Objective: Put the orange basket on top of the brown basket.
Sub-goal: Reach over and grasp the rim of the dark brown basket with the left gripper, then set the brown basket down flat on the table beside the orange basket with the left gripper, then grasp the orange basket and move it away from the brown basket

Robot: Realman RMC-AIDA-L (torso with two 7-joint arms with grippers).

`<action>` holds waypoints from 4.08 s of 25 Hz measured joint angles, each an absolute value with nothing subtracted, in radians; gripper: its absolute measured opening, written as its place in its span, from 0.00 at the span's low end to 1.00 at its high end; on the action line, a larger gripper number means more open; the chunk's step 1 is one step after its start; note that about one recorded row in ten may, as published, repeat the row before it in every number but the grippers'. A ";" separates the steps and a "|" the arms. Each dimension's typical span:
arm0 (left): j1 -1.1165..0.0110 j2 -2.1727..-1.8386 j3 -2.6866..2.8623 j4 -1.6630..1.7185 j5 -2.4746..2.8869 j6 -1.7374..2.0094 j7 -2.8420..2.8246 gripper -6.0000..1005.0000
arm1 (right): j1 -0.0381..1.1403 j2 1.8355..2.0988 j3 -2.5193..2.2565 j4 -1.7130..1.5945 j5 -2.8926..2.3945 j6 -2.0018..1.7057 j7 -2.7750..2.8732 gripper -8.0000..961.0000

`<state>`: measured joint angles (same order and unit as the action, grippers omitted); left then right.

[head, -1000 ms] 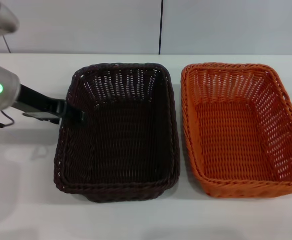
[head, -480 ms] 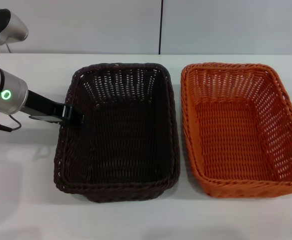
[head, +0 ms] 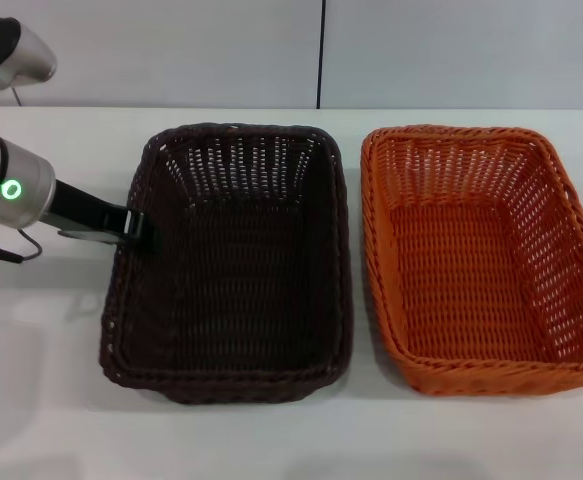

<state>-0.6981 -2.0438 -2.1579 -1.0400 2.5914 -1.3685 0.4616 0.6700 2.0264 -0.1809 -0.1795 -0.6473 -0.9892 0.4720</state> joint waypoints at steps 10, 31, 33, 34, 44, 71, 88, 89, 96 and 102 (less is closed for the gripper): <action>-0.635 -2.020 -2.248 -1.348 2.572 -1.474 0.547 0.20 | 0.664 2.026 -0.181 -0.177 -0.647 -0.988 0.472 0.61; -0.788 -1.977 -2.164 -1.197 2.499 -1.738 1.044 0.20 | 0.667 2.032 -0.184 -0.164 -0.636 -0.990 0.474 0.61; -0.822 -1.993 -2.168 -1.127 2.497 -1.713 1.081 0.20 | 0.668 2.033 -0.186 -0.164 -0.636 -0.989 0.474 0.61; -0.833 -1.999 -2.170 -1.108 2.495 -1.704 1.093 0.20 | 0.668 2.033 -0.187 -0.164 -0.636 -0.989 0.474 0.61; -0.922 -2.056 -2.158 -0.891 2.458 -1.555 1.205 0.20 | 0.665 2.034 -0.191 -0.144 -0.637 -0.987 0.474 0.61; -0.628 -2.056 -2.136 -0.993 1.856 -1.348 1.406 0.71 | 0.623 1.876 -0.814 -0.625 -1.849 -1.317 1.700 0.60; -0.630 -2.057 -2.134 -0.985 1.809 -1.322 1.416 0.84 | 0.752 2.022 -0.894 -0.987 -2.647 -1.846 1.929 0.60; -0.633 -2.057 -2.134 -0.985 1.809 -1.319 1.414 0.84 | 0.751 2.028 -0.915 -0.996 -2.647 -1.878 1.929 0.60; -0.673 -2.040 -2.135 -0.997 1.816 -1.305 1.378 0.84 | 0.753 2.069 -1.077 -1.027 -2.638 -2.040 1.934 0.60; -0.690 -2.039 -2.135 -0.992 1.817 -1.267 1.377 0.84 | 0.763 2.072 -1.178 -0.982 -2.482 -2.118 1.932 0.60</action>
<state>-0.6900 -2.0393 -2.1353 -0.9922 1.8169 -1.2673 1.3772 0.7626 2.0721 -1.1778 -0.9818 -2.4818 -2.1176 1.9319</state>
